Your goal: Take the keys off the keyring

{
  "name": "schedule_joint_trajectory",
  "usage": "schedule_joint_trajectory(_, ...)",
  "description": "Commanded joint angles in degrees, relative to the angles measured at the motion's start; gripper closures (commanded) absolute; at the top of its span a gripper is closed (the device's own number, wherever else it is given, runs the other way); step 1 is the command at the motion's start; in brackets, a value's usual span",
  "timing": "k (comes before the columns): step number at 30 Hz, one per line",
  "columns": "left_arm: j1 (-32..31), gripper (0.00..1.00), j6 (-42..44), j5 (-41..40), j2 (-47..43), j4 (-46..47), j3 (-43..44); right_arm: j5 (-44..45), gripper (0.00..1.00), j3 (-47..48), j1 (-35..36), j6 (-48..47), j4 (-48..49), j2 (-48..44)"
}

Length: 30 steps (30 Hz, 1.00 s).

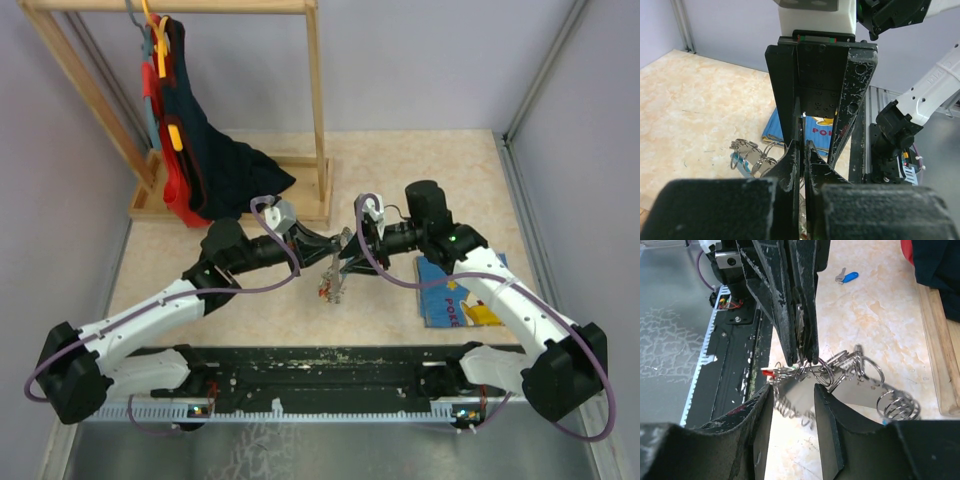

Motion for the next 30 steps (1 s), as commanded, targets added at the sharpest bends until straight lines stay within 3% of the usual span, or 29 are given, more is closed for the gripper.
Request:
schedule_joint_trajectory(1,0.1,1.0,-2.3,1.7,0.5,5.6,1.3,-1.3,0.61,1.4,-0.1,2.0,4.1,-1.1)
schedule_joint_trajectory(30,0.2,1.0,-4.8,0.8,2.0,8.7,0.0,-1.5,0.65,3.9,-2.1,-5.9,-4.0,-2.9)
